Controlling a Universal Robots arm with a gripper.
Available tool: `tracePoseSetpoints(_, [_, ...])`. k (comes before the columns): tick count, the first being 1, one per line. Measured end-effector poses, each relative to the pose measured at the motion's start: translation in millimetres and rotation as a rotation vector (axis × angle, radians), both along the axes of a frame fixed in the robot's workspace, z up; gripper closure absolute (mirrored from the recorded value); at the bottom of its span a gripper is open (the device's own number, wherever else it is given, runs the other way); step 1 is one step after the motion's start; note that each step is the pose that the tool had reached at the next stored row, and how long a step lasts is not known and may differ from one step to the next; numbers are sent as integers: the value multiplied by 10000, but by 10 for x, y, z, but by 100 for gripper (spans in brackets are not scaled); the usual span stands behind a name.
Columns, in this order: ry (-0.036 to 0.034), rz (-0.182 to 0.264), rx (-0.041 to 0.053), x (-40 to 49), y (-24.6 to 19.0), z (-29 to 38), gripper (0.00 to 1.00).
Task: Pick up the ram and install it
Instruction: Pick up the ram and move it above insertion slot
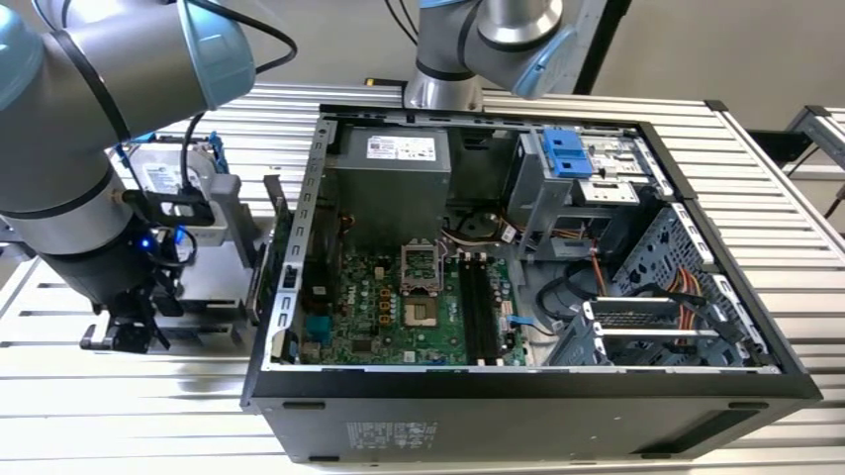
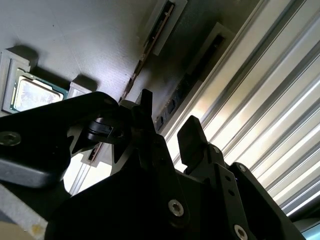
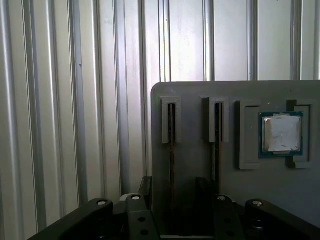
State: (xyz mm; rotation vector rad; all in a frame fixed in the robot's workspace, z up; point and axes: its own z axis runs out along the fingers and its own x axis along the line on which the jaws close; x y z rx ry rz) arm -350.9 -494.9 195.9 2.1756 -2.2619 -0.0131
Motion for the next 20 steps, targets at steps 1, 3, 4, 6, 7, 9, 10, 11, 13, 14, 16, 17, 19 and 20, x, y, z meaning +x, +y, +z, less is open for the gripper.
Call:
tracePoseSetpoints(1, [0, 0, 0, 0, 0, 0, 100])
tracePoseSetpoints(3, [0, 0, 0, -1, 0, 0, 100])
tracePoseSetpoints(4, [1, 0, -1, -1, 0, 0, 100])
tracePoseSetpoints(6, [0, 0, 0, -1, 0, -1, 100])
tracePoseSetpoints(7, [0, 0, 0, -3, 0, -1, 100])
tracePoseSetpoints(9, [0, 0, -1, -4, 0, -1, 100])
tracePoseSetpoints(10, [1, 0, 0, -4, 0, -1, 100])
tracePoseSetpoints(11, [1, 0, -2, -5, 0, -1, 100])
tracePoseSetpoints(13, [0, 0, 0, -7, 0, -3, 100])
tracePoseSetpoints(14, [1, 0, -1, -9, 0, -3, 100])
tracePoseSetpoints(16, [0, 0, 0, -9, 0, -3, 100])
tracePoseSetpoints(17, [-1, 0, 1, -10, 0, -3, 100])
tracePoseSetpoints(19, [0, 0, 1, -10, 0, 3, 100])
tracePoseSetpoints(20, [1, 0, -1, -10, 0, 8, 100])
